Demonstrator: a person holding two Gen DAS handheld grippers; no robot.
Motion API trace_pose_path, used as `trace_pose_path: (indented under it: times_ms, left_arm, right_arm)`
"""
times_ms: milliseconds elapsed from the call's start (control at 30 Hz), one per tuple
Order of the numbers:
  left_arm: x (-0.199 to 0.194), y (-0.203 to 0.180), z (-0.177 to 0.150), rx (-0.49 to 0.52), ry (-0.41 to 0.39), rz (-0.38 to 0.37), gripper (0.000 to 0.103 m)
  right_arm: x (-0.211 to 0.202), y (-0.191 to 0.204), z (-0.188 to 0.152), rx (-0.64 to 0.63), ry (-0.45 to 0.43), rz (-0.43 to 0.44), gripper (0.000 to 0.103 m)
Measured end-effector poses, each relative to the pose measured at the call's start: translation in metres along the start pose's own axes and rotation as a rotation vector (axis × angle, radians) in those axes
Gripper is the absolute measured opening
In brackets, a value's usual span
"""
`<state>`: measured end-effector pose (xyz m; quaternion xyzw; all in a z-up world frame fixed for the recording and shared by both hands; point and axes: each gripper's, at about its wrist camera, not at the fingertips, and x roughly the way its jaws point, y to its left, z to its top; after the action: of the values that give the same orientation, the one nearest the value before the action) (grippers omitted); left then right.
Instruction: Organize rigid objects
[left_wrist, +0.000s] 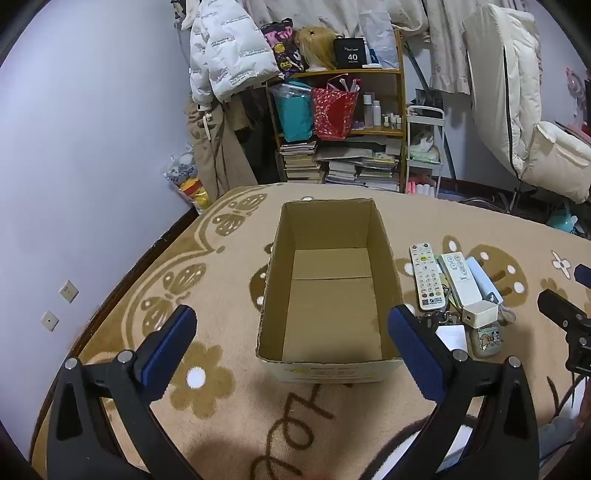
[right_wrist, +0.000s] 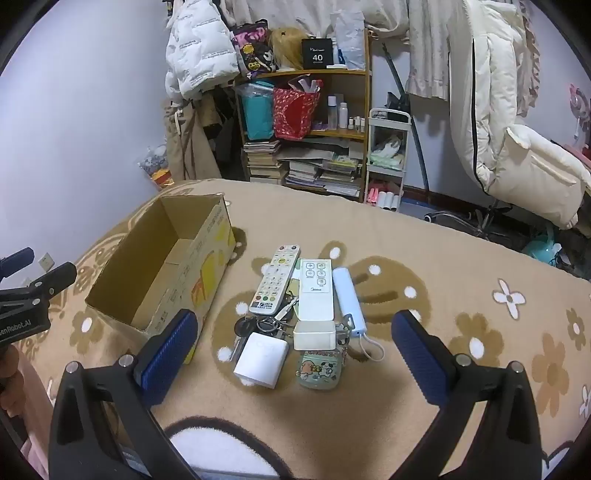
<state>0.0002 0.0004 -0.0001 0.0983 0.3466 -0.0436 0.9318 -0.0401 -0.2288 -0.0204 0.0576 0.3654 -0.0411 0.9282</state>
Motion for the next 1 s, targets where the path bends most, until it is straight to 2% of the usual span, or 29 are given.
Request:
trace_pose_path:
  times_ms: [1000]
  left_arm:
    - [-0.0011,-0.0055,-0.0017,0.039,0.003,0.0,0.102]
  right_arm:
    - [0.0008,0.0026,-0.0004,-0.012,-0.002,0.004,0.103]
